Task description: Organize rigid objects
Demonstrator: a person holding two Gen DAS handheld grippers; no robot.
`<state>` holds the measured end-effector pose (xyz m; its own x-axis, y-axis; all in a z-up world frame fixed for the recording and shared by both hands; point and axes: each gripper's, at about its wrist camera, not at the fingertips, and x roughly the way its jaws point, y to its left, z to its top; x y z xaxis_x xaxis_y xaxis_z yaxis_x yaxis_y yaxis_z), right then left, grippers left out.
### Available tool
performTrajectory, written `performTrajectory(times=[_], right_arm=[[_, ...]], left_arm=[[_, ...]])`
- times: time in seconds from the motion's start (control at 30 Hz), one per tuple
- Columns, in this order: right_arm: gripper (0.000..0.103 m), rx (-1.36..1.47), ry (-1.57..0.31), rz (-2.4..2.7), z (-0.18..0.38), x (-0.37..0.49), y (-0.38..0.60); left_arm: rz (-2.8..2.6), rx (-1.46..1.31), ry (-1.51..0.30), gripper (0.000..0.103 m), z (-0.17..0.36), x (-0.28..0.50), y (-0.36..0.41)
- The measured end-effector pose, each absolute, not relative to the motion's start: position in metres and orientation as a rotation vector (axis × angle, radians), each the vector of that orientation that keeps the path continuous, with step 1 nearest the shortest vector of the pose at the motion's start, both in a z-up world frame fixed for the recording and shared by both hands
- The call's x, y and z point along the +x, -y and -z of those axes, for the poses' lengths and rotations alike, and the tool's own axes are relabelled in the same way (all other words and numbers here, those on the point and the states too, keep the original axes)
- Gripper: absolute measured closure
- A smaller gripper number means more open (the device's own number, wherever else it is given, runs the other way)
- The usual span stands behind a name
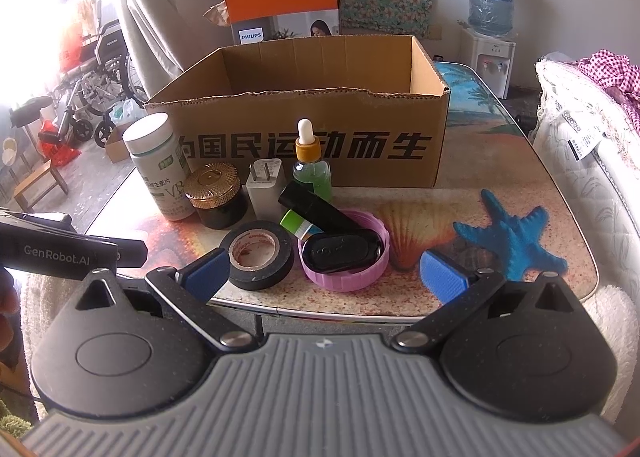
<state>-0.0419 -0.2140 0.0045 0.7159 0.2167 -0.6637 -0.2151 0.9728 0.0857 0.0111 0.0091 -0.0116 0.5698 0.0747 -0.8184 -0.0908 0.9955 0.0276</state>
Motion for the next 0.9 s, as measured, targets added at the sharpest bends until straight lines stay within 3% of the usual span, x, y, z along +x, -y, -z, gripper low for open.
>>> performTrajectory(times=[0.9], right_arm=[[0.001, 0.011, -0.746, -0.256, -0.0021, -0.0378, 0.2085]], left_arm=[[-0.109, -0.017, -0.978, 0.0, 0.0154, 0.0137, -0.0128]])
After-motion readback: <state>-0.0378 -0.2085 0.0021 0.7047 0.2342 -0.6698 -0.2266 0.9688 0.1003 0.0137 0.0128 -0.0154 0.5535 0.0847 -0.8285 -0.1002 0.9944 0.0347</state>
